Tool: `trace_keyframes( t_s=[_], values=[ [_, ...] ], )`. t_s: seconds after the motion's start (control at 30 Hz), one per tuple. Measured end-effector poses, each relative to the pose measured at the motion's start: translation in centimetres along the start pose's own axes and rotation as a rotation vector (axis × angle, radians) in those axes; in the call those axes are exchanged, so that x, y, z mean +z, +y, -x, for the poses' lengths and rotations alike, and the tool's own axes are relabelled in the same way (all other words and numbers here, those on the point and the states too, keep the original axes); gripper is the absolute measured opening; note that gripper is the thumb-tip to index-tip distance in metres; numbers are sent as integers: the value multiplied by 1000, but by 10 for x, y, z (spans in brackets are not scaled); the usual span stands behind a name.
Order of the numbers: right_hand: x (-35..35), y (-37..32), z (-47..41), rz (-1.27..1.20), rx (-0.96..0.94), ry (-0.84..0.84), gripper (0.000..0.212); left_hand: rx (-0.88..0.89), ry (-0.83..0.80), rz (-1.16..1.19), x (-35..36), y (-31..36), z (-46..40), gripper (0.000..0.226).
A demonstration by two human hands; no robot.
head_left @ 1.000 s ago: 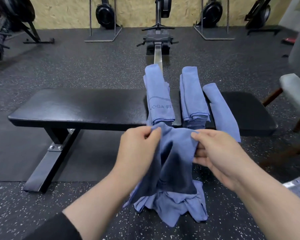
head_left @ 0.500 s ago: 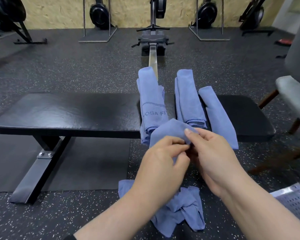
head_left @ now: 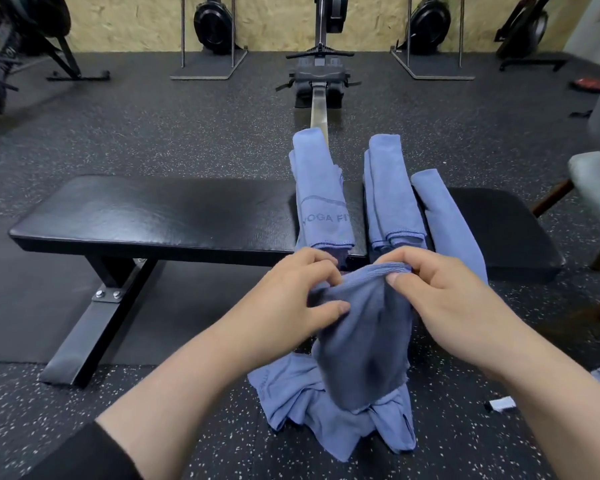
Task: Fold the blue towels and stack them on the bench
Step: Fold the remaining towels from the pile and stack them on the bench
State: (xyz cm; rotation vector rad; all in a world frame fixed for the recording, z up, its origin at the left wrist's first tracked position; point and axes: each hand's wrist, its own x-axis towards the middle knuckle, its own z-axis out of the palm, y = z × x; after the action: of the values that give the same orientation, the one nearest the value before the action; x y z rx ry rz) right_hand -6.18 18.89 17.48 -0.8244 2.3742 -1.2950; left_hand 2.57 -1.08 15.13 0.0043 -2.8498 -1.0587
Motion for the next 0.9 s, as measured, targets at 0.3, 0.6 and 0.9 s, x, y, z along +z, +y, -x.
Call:
trace_keyframes(
  t_s=[0.3,0.6,0.9],
  values=[
    [-17,6,10,-50,126,9,27,-60,31,-118,-38,-9,22,20],
    [-17,-4,22,-102,-50,100,19,-78,254,-17,-48,10,31,26],
    [-12,-15,40,-45,-145,228,22,-112,175,266,-49,23,36,29]
  ],
)
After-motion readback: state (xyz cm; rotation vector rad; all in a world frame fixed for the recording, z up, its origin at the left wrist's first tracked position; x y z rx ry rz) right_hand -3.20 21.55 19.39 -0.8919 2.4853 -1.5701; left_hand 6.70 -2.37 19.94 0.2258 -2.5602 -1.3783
